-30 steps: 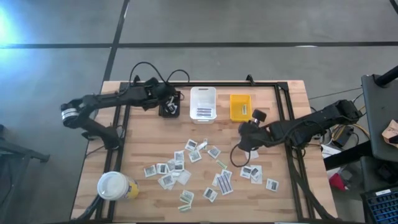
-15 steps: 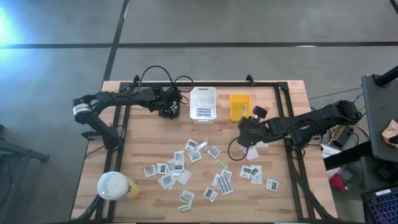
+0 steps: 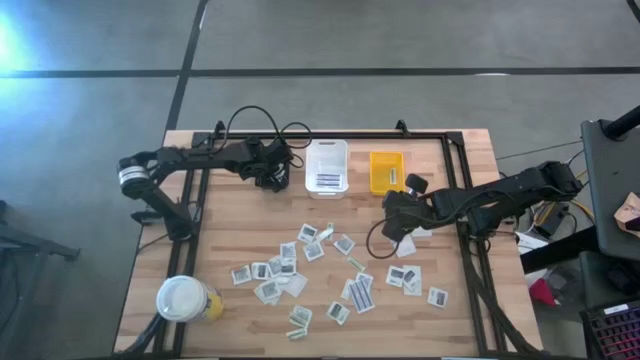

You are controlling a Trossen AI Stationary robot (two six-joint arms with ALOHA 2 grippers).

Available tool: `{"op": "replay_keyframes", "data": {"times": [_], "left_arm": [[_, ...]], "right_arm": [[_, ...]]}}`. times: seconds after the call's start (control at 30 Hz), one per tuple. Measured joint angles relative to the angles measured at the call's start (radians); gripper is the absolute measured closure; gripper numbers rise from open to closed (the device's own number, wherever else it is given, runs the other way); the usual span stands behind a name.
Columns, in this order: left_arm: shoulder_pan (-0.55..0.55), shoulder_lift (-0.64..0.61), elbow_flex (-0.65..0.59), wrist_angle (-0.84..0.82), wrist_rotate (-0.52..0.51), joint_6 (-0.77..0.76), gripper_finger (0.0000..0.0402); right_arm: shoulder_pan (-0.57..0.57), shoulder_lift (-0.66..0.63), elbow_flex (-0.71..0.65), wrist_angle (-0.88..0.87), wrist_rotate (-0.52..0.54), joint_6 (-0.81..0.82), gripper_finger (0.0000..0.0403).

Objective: Pick & Place First Aid Supplies
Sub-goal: Put the towelette pack into the black basket, then put the blue bandage into the white bin

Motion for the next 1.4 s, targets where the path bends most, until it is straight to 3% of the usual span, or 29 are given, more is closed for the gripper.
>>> {"op": "replay_keyframes", "data": {"times": [0.4, 0.8, 1.13, 1.4], "left_arm": [[0.0, -0.047, 0.0, -0.001, -0.083, 0.053, 0.0302], [-0.031, -0.216, 0.035, -0.053, -0.046, 0.053, 0.0305], [-0.158, -0.287, 0.033, -0.068, 0.244, 0.024, 0.0318], [-0.349, -0.28, 0.022, -0.069, 0.26, -0.013, 0.0319]], "right_arm": [[0.0, 0.0, 0.0, -0.002, -0.036, -0.011, 0.036], [0.0, 0.0, 0.0, -0.049, -0.154, 0.054, 0.036], [0.013, 0.003, 0.0, -0.062, -0.267, 0.127, 0.036], [0.115, 0.009, 0.0, 0.022, -0.286, 0.163, 0.036]]}}
